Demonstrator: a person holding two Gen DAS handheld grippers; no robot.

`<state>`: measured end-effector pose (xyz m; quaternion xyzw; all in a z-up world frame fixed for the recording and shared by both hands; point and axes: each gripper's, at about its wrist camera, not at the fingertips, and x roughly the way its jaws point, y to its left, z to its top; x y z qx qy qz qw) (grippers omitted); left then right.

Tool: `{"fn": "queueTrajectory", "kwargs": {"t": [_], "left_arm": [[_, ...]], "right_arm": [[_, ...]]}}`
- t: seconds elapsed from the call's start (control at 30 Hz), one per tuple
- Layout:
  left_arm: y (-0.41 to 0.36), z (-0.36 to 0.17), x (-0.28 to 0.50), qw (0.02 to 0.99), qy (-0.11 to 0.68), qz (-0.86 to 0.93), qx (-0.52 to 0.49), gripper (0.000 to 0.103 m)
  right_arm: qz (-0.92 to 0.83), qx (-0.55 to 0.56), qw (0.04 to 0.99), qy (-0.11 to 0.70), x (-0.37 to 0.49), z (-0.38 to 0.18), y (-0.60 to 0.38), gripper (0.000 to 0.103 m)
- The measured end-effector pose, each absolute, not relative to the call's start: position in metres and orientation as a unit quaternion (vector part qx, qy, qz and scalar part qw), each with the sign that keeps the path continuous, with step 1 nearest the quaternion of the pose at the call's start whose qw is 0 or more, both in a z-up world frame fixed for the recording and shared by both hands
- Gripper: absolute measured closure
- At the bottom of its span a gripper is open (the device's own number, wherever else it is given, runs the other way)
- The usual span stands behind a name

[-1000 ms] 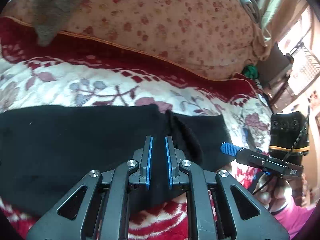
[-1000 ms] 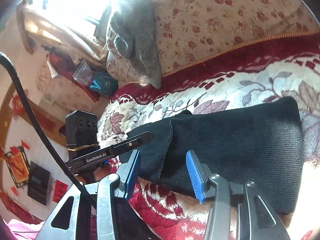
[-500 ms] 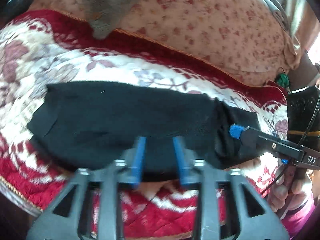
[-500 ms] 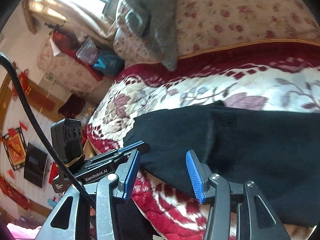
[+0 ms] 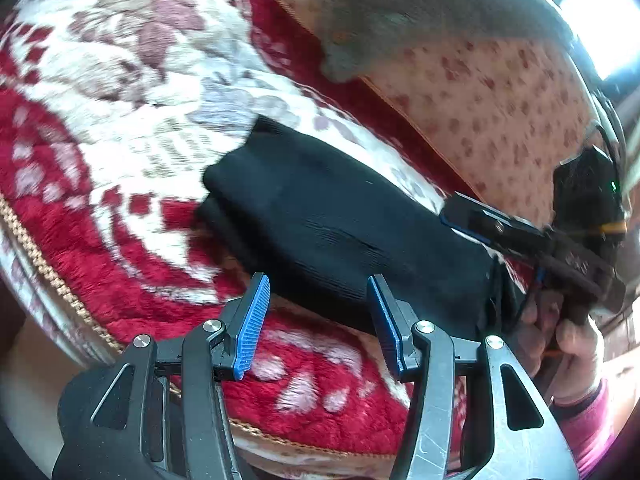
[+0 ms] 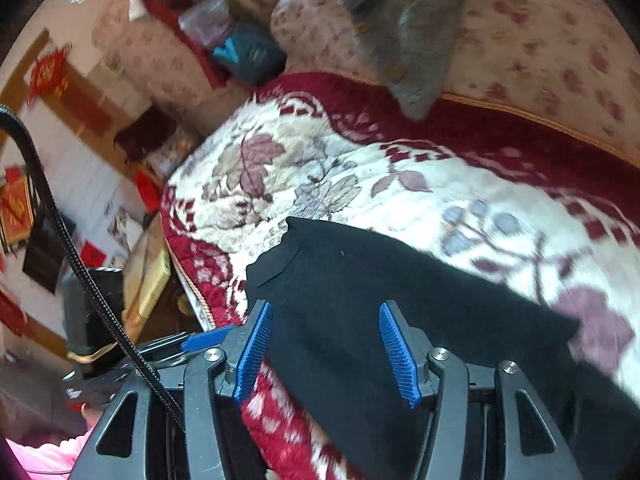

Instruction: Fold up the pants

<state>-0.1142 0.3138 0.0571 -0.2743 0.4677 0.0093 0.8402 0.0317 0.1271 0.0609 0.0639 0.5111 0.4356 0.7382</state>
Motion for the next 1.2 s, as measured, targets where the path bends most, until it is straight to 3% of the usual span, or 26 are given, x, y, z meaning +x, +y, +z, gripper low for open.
{"fn": "queueTrajectory", "kwargs": {"t": [0.3,0.37,0.93,1.0,1.03,1.07,1.13,1.2], "left_arm": [[0.331,0.034,-0.11,0.82,0.456,0.053,-0.343,0.052],[0.333,0.031,-0.109,0.816,0.454,0.059,-0.352,0.046],[0.337,0.014,-0.09,0.81,0.442,0.076,-0.378,0.039],[0.341,0.011,-0.09,0.811,0.432,0.071,-0.389,0.039],[0.344,0.009,-0.091,0.81,0.424,0.068,-0.4,0.04],[0.346,0.007,-0.091,0.81,0.419,0.065,-0.406,0.043],[0.348,0.007,-0.09,0.816,0.421,0.075,-0.39,0.073],[0.351,0.004,-0.09,0.813,0.419,0.068,-0.398,0.081]], "right_arm": [[0.463,-0.029,0.711,0.528,0.068,0.041,0.207,0.048],[0.469,-0.031,0.706,0.53,0.072,0.038,0.219,0.048],[0.513,-0.163,0.657,0.528,0.086,0.008,0.303,0.045],[0.514,-0.169,0.66,0.521,0.085,0.002,0.309,0.047],[0.513,-0.167,0.665,0.517,0.085,0.001,0.31,0.053],[0.51,-0.165,0.67,0.513,0.086,0.0,0.31,0.06],[0.503,-0.171,0.682,0.503,0.086,-0.001,0.309,0.07],[0.506,-0.168,0.684,0.498,0.086,0.002,0.304,0.078]]}}
